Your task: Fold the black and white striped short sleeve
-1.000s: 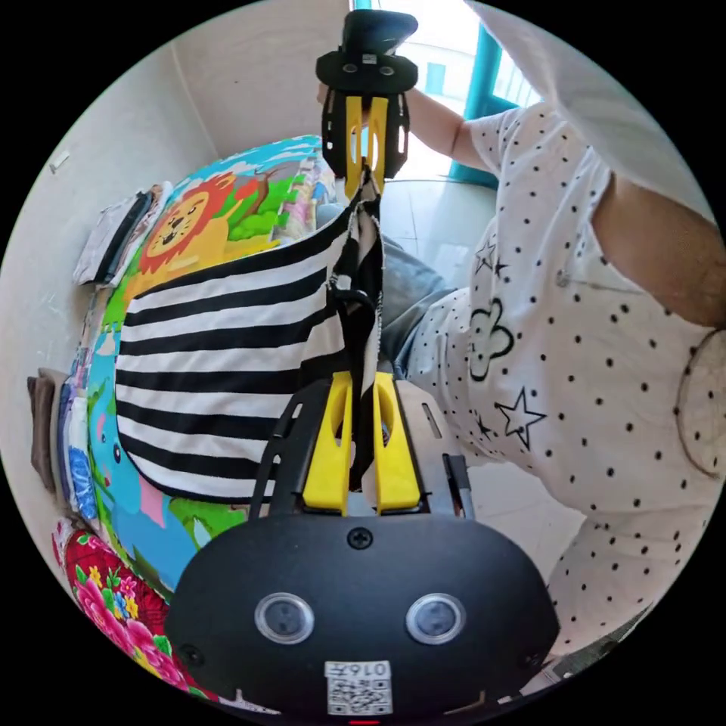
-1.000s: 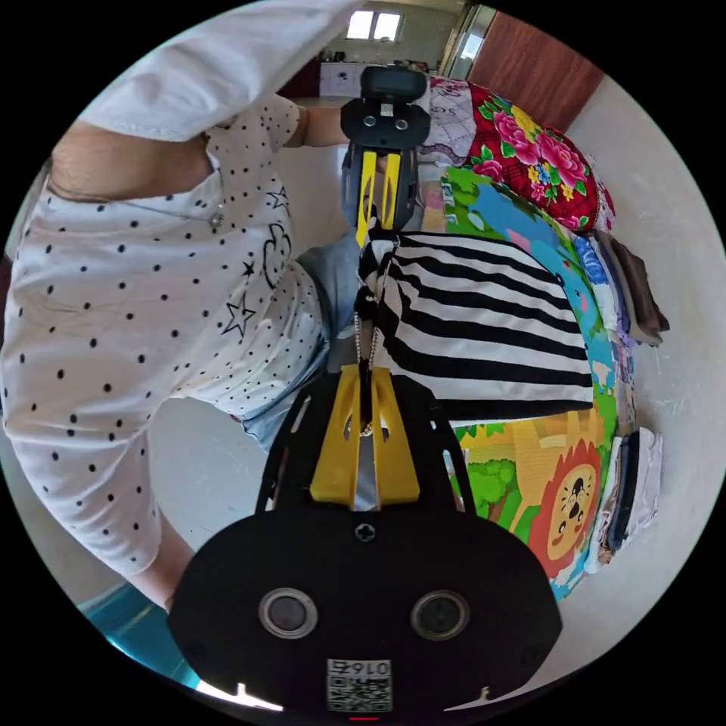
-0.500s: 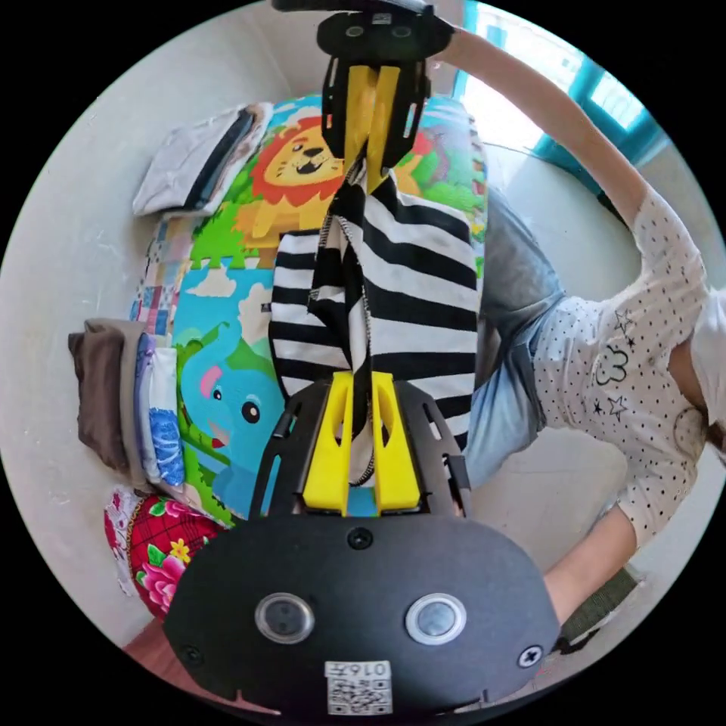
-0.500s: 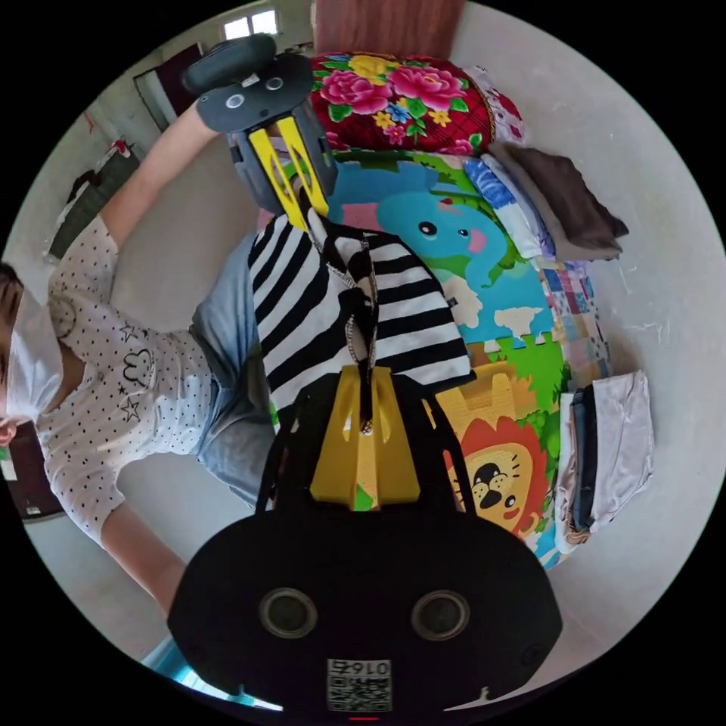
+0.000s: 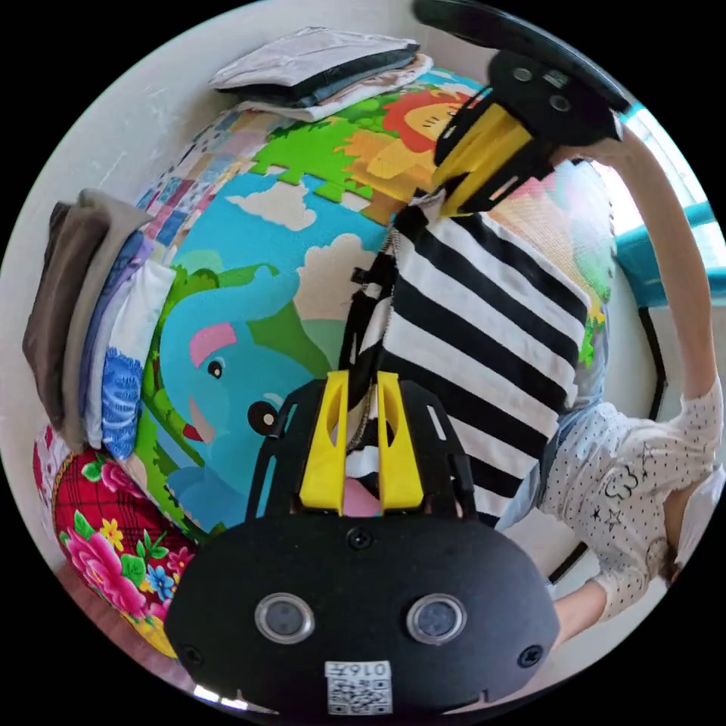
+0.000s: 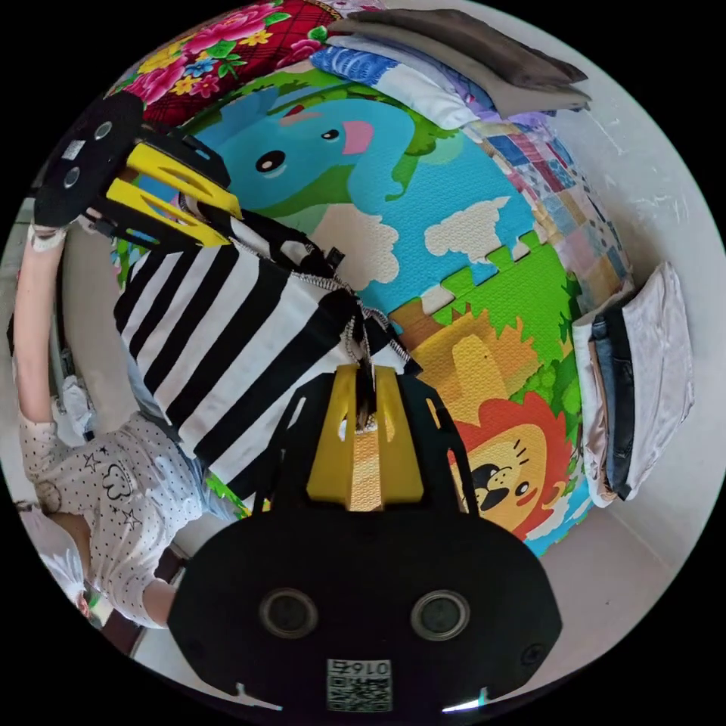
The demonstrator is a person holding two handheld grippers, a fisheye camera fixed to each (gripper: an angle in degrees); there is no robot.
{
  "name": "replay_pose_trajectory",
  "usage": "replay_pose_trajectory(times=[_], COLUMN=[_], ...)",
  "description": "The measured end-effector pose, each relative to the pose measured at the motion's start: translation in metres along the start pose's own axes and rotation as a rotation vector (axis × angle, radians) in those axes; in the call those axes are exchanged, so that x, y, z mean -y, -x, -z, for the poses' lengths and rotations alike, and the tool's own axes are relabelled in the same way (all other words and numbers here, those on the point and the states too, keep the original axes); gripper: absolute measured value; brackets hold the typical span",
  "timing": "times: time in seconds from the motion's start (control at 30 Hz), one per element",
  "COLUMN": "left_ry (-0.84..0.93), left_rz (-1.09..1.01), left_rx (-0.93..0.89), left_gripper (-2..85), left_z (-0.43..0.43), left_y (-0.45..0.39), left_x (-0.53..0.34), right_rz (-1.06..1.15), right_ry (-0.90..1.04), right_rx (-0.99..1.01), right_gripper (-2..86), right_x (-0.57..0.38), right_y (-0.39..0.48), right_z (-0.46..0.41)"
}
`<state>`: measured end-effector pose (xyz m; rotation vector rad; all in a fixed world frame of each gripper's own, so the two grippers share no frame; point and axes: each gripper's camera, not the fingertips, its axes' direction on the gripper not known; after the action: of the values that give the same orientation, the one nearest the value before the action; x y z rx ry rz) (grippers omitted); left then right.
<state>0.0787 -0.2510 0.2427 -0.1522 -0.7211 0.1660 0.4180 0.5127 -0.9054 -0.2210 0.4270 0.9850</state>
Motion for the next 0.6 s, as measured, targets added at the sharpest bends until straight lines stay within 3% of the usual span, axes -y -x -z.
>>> replay_pose_trajectory(times=[0.1, 0.2, 0.27, 0.33, 0.47, 0.53, 0.6], left_ry=[-0.088, -0.231, -0.349, -0.491, -0.666, -0.703, -0.74], left_rz=[0.128, 0.381, 0.439, 0.358, 0.156, 0.141, 0.298], left_rx=[0.016, 0.091, 0.047, -0.063, -0.253, -0.2, -0.089], left_gripper=[5.1, 0.7, -0.4, -0.7, -0.9, -1.0, -1.0], left_z=[0.008, 0.035, 0.053, 0.066, 0.067, 0.058, 0.043], left_y=[0.03, 0.067, 0.074, 0.059, -0.019, -0.057, -0.088], left_x=[-0.034, -0.098, -0.143, -0.186, -0.273, -0.304, -0.343], right_rz=[-0.118, -0.199, -0.309, -0.327, -0.066, -0.008, -0.026], right_ry=[0.011, -0.111, -0.281, -0.455, -0.714, -0.726, -0.711], right_rx=[-0.094, -0.102, -0.116, -0.077, 0.011, -0.01, -0.078], right_gripper=[8.3, 8.5, 5.6, 2.9, 0.2, -0.1, -0.2], right_x=[-0.007, -0.04, -0.088, -0.135, -0.243, -0.278, -0.305], right_y=[-0.01, -0.016, -0.02, -0.008, 0.083, 0.13, 0.17], right_z=[-0.021, -0.023, -0.012, -0.003, -0.027, -0.054, -0.083])
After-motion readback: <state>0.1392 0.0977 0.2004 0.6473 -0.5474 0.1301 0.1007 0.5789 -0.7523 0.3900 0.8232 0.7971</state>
